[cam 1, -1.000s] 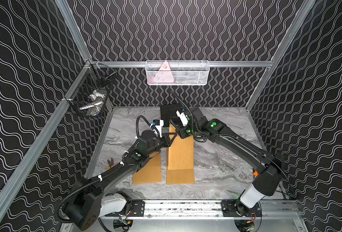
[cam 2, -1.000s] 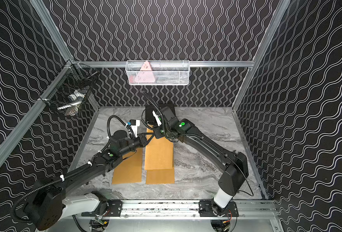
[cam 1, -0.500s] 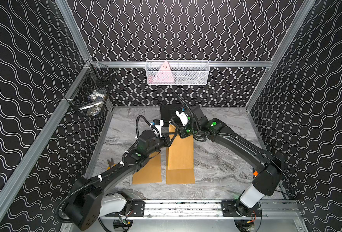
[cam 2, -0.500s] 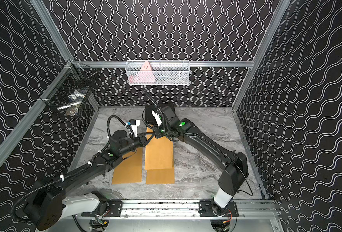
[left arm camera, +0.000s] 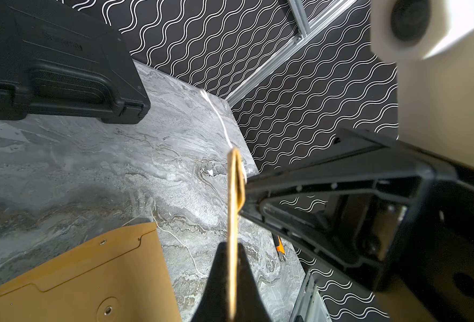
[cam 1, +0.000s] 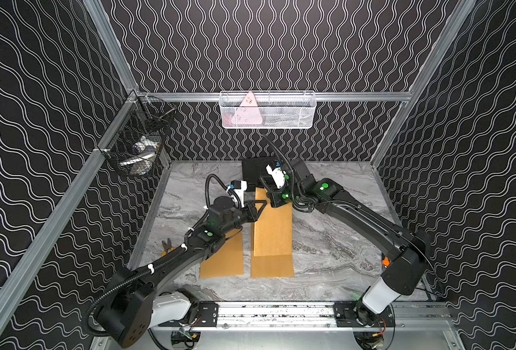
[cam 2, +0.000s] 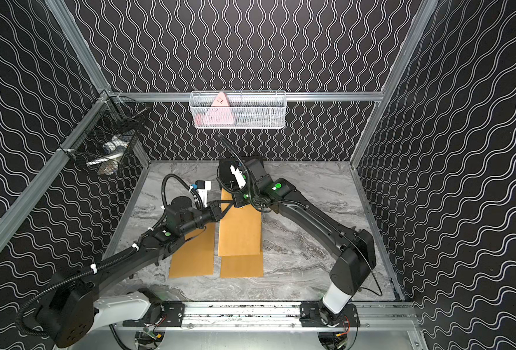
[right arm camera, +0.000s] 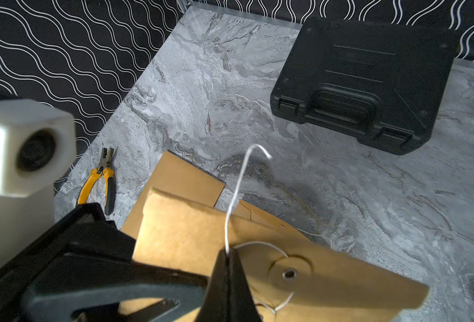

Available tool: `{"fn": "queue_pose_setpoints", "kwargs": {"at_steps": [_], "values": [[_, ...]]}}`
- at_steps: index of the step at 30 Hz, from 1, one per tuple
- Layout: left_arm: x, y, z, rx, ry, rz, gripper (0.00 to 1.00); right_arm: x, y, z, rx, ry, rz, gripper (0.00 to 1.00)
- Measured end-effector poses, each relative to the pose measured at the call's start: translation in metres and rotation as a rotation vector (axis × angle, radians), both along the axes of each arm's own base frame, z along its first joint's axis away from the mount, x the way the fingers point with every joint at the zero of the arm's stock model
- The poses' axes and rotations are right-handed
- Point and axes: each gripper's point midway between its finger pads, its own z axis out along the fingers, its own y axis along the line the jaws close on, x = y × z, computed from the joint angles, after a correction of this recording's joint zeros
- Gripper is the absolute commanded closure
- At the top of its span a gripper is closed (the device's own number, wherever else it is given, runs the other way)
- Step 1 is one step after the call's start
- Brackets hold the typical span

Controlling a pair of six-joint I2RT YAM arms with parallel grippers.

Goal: Open the file bag

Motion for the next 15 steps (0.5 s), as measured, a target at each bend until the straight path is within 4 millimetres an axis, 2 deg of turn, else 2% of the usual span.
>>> {"fn": "queue_pose_setpoints", "kwargs": {"at_steps": [6, 15], "values": [[0.000, 0.000, 0.000, 0.000, 0.000, 0.000, 1.00, 0.001, 0.000, 0.002, 0.005, -0.005, -0.001, 1.00], [-0.001, -0.001, 0.001, -0.003, -0.003, -0.007, 1.00, 0.002, 0.010, 0.018, 0.052, -0.018, 0.028, 1.00]]}}
